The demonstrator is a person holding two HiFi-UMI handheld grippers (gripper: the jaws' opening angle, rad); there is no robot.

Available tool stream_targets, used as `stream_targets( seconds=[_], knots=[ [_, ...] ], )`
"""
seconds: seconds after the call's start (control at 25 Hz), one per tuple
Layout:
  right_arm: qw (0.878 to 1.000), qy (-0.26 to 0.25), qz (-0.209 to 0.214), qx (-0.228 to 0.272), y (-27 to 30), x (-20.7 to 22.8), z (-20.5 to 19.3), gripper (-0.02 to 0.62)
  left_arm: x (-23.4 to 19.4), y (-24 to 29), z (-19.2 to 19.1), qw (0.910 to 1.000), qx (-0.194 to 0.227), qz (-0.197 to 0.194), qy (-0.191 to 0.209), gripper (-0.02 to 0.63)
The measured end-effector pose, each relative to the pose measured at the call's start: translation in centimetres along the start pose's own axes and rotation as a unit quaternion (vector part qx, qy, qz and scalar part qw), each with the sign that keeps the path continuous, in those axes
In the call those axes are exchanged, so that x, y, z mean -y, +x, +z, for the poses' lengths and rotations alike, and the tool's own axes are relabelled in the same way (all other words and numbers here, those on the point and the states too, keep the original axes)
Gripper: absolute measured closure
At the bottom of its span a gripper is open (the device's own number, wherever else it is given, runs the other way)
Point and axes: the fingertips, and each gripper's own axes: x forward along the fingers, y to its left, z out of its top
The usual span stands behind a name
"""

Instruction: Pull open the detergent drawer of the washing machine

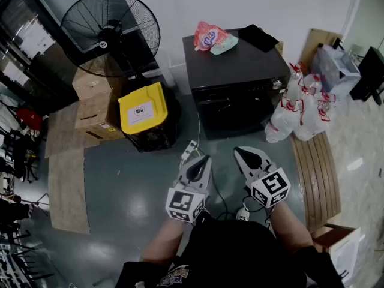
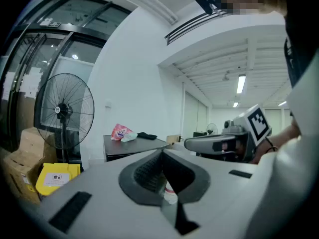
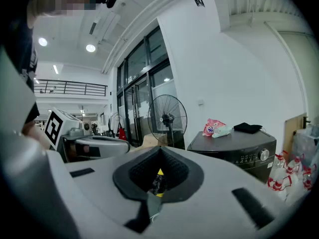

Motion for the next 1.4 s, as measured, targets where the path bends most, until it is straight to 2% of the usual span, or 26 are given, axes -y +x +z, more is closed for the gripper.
stream_targets(
  seconds=[0.44, 0.6, 0.64, 0.72, 0.88, 1.08, 1.4],
  knots=[
    [0.999, 0.043, -0.011, 0.024, 3.2, -0.4, 0.4, 0.585, -3.2, -0.2, 0.3, 0.9994, 0.009, -0.031, -0.008, 0.597],
    [0.996, 0.08, -0.015, 0.035, 5.3, -0.7, 0.7, 0.487, -5.1, -0.3, 0.4, 0.9986, 0.015, -0.05, -0.006, 0.588],
    [0.995, 0.092, -0.017, 0.039, 5.8, -0.7, 0.6, 0.467, -5.7, -0.4, 0.4, 0.9984, 0.016, -0.053, -0.007, 0.556],
    [0.992, 0.114, -0.021, 0.046, 7.0, -0.6, 0.5, 0.425, -6.7, -0.3, 0.4, 0.9979, 0.02, -0.061, -0.006, 0.431],
    [0.986, 0.151, -0.03, 0.063, 9.3, -0.5, 0.4, 0.373, -8.7, -0.4, 0.7, 0.9969, 0.02, -0.076, 0.007, 0.374],
    [0.974, 0.205, -0.045, 0.091, 12.3, -0.4, 0.5, 0.304, -11.2, -0.5, 0.5, 0.9937, 0.024, -0.107, 0.024, 0.356],
    [0.965, 0.236, -0.057, 0.101, 17.0, -0.7, -0.1, 0.272, -14.0, -0.7, 0.7, 0.9882, 0.028, -0.141, 0.053, 0.354]
  ],
)
